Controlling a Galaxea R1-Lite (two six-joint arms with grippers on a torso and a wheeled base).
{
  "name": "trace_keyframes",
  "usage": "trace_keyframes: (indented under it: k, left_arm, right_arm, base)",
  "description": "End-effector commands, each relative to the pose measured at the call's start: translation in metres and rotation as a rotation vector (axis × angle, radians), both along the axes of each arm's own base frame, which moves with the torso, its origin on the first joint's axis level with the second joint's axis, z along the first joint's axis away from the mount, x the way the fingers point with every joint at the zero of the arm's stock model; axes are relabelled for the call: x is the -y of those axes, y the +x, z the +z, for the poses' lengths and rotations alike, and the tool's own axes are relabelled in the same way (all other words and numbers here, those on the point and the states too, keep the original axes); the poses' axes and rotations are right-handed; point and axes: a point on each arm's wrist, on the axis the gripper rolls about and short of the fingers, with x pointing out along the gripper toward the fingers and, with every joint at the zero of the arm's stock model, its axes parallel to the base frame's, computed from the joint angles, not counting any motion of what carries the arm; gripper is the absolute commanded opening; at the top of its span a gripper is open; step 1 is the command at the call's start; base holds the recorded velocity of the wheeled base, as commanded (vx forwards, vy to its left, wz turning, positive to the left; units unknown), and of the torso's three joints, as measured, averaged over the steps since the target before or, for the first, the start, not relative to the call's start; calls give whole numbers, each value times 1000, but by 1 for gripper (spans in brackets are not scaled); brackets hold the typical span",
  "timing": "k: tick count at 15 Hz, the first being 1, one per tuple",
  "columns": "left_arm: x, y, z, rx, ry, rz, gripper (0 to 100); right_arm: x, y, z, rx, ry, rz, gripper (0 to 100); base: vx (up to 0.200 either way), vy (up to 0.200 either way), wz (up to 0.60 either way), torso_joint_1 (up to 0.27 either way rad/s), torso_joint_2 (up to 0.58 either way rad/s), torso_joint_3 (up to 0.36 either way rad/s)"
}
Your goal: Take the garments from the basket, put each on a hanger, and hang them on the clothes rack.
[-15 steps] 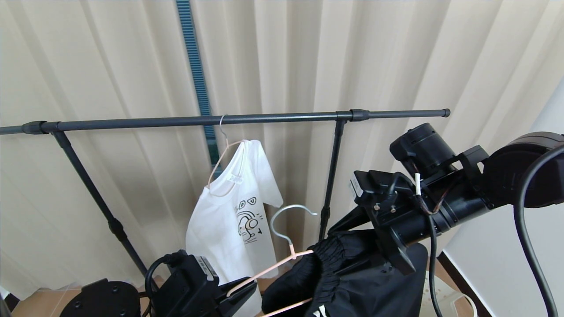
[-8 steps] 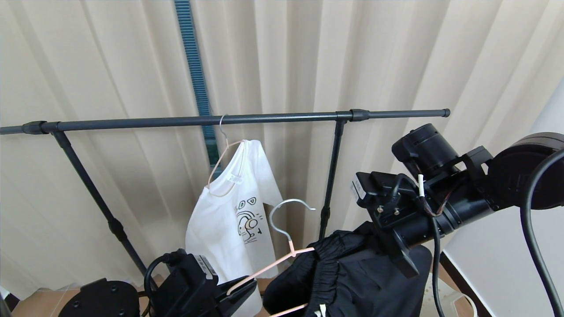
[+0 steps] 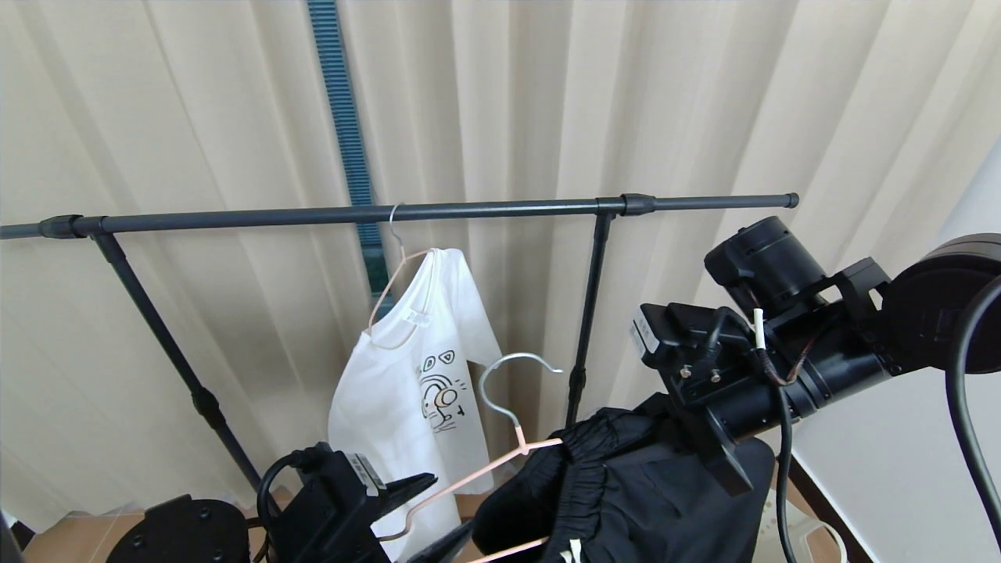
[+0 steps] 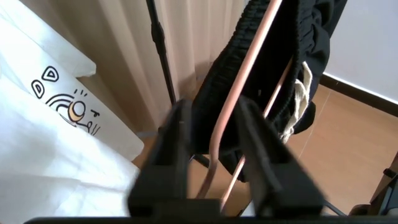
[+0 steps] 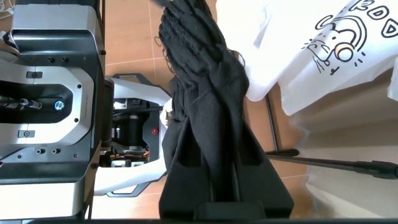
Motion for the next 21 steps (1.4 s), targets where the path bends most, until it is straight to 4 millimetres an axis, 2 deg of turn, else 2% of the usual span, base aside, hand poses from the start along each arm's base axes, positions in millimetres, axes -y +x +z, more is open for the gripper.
trace_keyframes:
  k: [1,3,5,6,8,9,11,14,17,21]
  left_arm:
    - [0,0,-1,-3,3,0,100]
    - [-4,2,4,-5,-28,1,100]
    - [-16,4,20,40,-96,1,100]
    - [-32,6,35,91,-159,0,100]
    - [-55,12,48,137,-210,29,100]
    - [-59,13,47,108,-221,53,100]
    - [-60,20,39,-64,-238,101,100]
    - [-55,26,20,-258,-170,129,100]
    - [-35,32,7,-507,-188,145,100]
    - [-13,48,-9,-631,-192,157,100]
  right_arm:
    - [2,-4,4,11,7,1,0]
    - [5,-8,7,21,9,0,0]
    - [7,-12,11,35,13,-5,0]
    - [11,-15,14,56,-3,-26,0]
    - [17,-18,19,116,-69,-92,0]
    - [19,-19,19,127,-92,-120,0]
    - [21,-21,22,176,-120,-207,0]
    - [22,-21,16,208,-69,-287,0]
    - [32,-38,2,299,15,-304,0]
    - [34,-42,4,317,82,-343,0]
  base:
    - [0,0,0,0,0,0]
    - [0,0,0,0,0,0]
    - [0,0,0,0,0,0]
    - [0,0,0,0,0,0]
    - [0,0,0,0,0,0]
    - [0,0,0,0,0,0]
    - [0,0,0,0,0,0]
    - [0,0,0,0,0,0]
    - [0,0,0,0,0,0]
    - [0,0,0,0,0,0]
